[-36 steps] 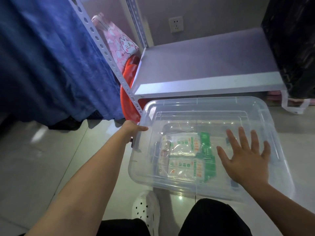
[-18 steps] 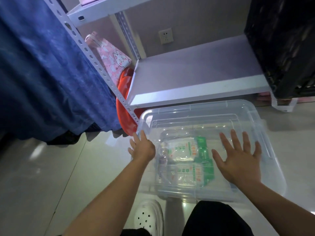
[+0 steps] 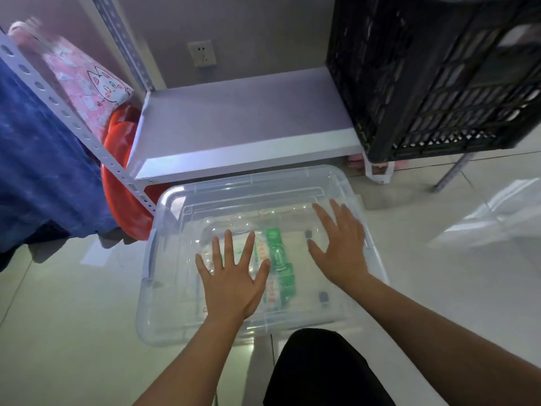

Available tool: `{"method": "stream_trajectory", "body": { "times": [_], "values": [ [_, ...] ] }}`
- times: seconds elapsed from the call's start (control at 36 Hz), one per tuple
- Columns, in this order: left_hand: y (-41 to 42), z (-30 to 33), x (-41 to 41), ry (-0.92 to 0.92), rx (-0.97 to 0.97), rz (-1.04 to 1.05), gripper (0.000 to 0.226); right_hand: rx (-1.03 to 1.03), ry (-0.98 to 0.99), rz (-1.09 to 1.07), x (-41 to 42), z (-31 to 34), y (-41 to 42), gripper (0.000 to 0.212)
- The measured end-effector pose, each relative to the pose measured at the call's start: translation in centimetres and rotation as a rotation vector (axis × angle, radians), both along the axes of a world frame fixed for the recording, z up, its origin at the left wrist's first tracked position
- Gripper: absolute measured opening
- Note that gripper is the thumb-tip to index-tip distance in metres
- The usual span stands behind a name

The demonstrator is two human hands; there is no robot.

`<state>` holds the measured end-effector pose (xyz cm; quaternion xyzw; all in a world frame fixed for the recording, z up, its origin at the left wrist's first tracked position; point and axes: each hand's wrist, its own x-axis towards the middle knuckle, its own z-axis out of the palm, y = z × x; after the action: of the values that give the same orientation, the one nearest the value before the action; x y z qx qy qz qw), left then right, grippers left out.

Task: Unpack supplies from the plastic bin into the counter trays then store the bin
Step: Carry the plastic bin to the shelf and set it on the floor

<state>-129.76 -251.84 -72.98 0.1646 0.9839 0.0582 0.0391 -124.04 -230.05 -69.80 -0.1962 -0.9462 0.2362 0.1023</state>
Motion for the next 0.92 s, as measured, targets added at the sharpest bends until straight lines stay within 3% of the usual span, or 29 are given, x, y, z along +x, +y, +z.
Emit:
{"method": "stream_trajectory", "body": {
  "times": [0.08,0.17,0.22,0.33,0.44,0.53,0.61,0.69,0.92],
  "values": [
    [0.2,-0.2,0.0,0.009,0.002,-0.003,0.068,-0.089,-0.006,-0.256,-0.4,1.9,4.8,0.084],
    [0.3,-0.1,0.0,0.006,0.002,-0.012,0.07,-0.685,-0.293,-0.449,-0.9,3.6,9.9,0.101],
    [0.2,0.0,0.0,0.008,0.013,-0.01,0.07,-0.883,-0.514,-0.445,-0.9,4.1,12.0,0.101],
    [0.3,0.3,0.1,0.002,0.015,-0.007,0.071,-1.004,-0.601,-0.382,-1.6,3.7,13.8,0.097],
    [0.3,0.5,0.1,-0.025,0.01,-0.007,0.071,-1.014,-0.717,-0.36,-2.6,3.4,13.2,0.087],
    [0.3,0.6,0.1,-0.031,0.005,-0.008,0.072,-0.889,-0.782,-0.343,-3.8,3.8,13.2,0.074],
    [0.3,0.7,0.1,-0.033,0.026,-0.014,0.072,-0.701,-0.753,-0.354,-5.0,4.5,12.6,0.061],
    [0.4,0.9,0.1,-0.027,0.03,-0.014,0.073,-0.689,-0.726,-0.386,-5.3,4.9,11.5,0.047],
    [0.4,0.7,0.0,-0.045,0.017,-0.001,0.071,-0.657,-0.597,-0.437,-5.1,3.8,10.7,0.053]
  ]
}}
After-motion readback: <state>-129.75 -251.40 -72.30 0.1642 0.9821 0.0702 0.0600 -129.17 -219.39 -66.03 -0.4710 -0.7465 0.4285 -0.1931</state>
